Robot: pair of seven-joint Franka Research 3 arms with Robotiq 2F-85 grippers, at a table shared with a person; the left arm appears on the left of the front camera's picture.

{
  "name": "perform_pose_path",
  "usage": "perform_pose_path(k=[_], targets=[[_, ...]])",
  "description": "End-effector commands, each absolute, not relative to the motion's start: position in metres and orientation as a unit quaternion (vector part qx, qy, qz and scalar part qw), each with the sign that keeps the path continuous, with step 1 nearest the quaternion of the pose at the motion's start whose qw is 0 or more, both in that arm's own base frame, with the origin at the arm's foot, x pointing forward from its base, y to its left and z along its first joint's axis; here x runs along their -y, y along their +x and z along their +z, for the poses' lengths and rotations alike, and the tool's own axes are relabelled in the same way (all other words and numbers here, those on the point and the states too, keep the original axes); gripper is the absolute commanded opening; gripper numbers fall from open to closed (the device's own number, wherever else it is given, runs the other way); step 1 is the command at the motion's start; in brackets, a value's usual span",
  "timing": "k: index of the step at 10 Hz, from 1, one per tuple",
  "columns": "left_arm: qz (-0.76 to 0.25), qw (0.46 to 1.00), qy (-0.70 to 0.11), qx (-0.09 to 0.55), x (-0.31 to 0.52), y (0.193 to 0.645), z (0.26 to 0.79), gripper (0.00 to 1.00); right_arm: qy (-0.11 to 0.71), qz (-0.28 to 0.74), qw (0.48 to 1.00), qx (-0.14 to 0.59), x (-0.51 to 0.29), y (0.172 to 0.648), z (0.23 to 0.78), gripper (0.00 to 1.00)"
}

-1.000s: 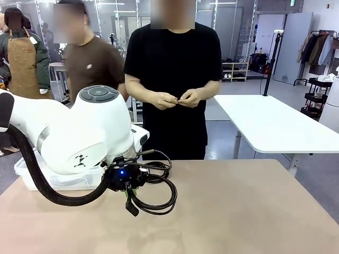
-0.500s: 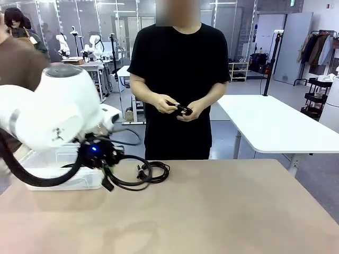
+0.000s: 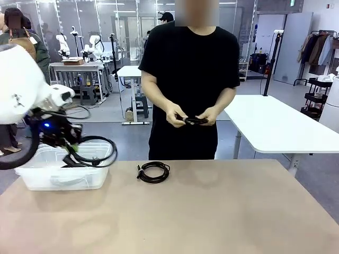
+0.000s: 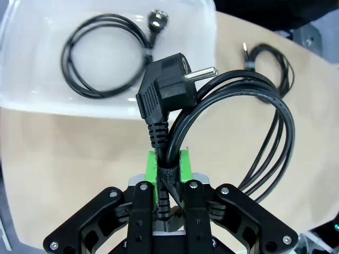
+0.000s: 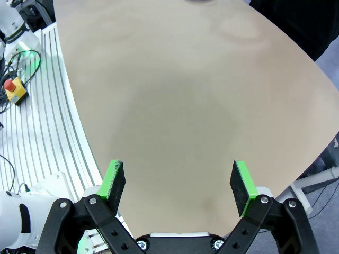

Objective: Organize and store the cables.
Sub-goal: Place the Power Cable into the Organizing box.

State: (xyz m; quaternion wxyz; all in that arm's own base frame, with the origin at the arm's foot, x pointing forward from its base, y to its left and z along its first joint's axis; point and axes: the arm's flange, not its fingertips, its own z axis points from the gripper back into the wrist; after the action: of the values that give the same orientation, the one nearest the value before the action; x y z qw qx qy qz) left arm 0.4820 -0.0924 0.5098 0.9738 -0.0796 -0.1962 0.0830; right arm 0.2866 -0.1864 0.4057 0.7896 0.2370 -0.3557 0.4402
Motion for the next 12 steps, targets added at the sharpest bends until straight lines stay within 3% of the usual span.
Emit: perform_pose_path(k=[1,4,12], targets=[[0.111,0.971,-0.111,0.179,0.059,0.507,0.519,0.19,0.241,0.436,0.788,0.362,0.187,0.288,0.407,1.0],[0.12,0.972,-0.112,0.168,0.014,0.531,0.516,0.19,0.241,0.436,0.788,0.362,0.187,0.288,0.407,1.0],[0.125,0.972,-0.115,0.162,-0.002,0.528,0.504,0.19,0.241,0.436,0.788,0.362,0.187,0.288,0.407,1.0]])
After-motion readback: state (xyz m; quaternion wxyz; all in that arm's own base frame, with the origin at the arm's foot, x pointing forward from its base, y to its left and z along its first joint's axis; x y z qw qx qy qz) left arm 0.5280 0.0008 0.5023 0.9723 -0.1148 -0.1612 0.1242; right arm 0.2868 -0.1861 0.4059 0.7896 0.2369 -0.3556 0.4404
